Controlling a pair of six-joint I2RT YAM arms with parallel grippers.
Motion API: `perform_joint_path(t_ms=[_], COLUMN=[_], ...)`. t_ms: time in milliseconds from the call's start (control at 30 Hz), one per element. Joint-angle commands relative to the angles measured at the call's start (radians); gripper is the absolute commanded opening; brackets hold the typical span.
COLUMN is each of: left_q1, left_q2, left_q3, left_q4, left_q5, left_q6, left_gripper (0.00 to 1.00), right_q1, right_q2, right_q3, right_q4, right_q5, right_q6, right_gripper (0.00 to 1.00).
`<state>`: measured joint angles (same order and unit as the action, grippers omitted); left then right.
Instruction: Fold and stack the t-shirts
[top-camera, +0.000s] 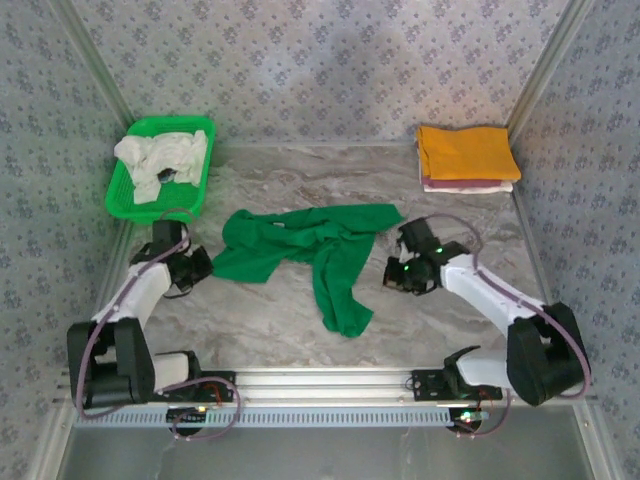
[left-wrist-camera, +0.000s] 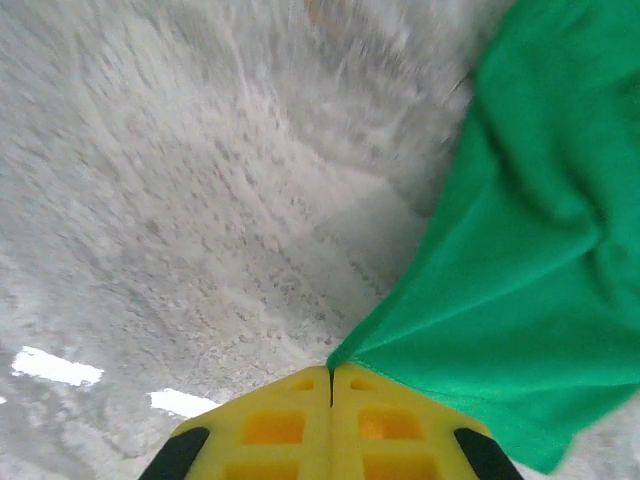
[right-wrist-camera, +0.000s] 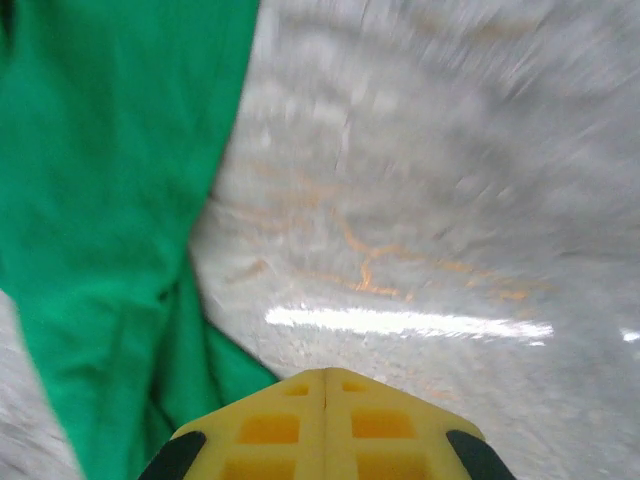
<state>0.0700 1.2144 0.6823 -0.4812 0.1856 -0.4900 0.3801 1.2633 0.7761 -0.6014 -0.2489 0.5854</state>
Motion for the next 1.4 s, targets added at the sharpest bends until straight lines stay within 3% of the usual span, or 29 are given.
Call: perform_joint_path(t_ms=[0, 100, 167, 233, 367, 467, 567, 733, 833, 933, 1033, 1167, 1367], left_q1=[0.024, 0.026, 0.025, 0.028, 0.049, 0.051, 0.051, 0.05, 0.051, 0.05, 0.051, 0.052, 0.057], left_q2=[-0.053, -0.055, -0.051, -0.053, -0.064, -0.035, 0.0, 0.011, 0.012, 0.007, -0.002, -0.019, -0.028], left_q3=[0.073, 0.108, 0.109, 0.1, 0.045, 0.023, 0.025, 0.009, 0.0, -0.003, -0.007, -0.005, 0.019], left_q4=[-0.108, -0.135, -0.136, -0.138, -0.083, -0.048, -0.037, -0.012, -0.001, -0.005, -0.006, -0.007, -0.012], left_q5=[0.017, 0.019, 0.031, 0.008, 0.009, 0.032, 0.049, 0.063, 0.071, 0.063, 0.051, 0.039, 0.037], left_q6=[0.041, 0.05, 0.051, 0.047, 0.018, 0.01, 0.019, 0.014, 0.007, 0.008, 0.008, -0.002, -0.005], left_gripper=[0.0, 0.0, 0.0, 0.0, 0.0, 0.0, 0.0, 0.0, 0.0, 0.0, 0.0, 0.0, 0.0], right_q1=[-0.138, -0.251, -0.251, -0.179, 0.007, 0.097, 0.162, 0.239, 0.248, 0.25, 0.244, 0.214, 0.033], right_q2=[-0.037, -0.03, -0.022, -0.014, 0.018, 0.031, 0.058, 0.169, 0.217, 0.258, 0.3, 0.296, 0.184], right_q3=[0.077, 0.117, 0.12, 0.106, 0.051, -0.012, -0.061, -0.064, -0.064, -0.053, -0.047, -0.022, 0.014], right_q4=[-0.158, -0.199, -0.164, -0.136, -0.131, -0.111, -0.032, 0.06, 0.123, 0.145, 0.175, 0.143, 0.079], right_q5=[-0.042, -0.048, -0.047, -0.078, -0.099, -0.096, -0.105, -0.09, -0.073, -0.044, -0.018, 0.019, -0.005], right_q6=[-0.05, -0.072, -0.099, -0.096, -0.085, -0.044, 0.0, 0.011, 0.034, 0.036, 0.069, 0.077, 0.035], right_gripper=[0.0, 0.0, 0.0, 0.02, 0.33, 0.45, 0.53, 0.55, 0.54, 0.45, 0.21, 0.04, 0.0])
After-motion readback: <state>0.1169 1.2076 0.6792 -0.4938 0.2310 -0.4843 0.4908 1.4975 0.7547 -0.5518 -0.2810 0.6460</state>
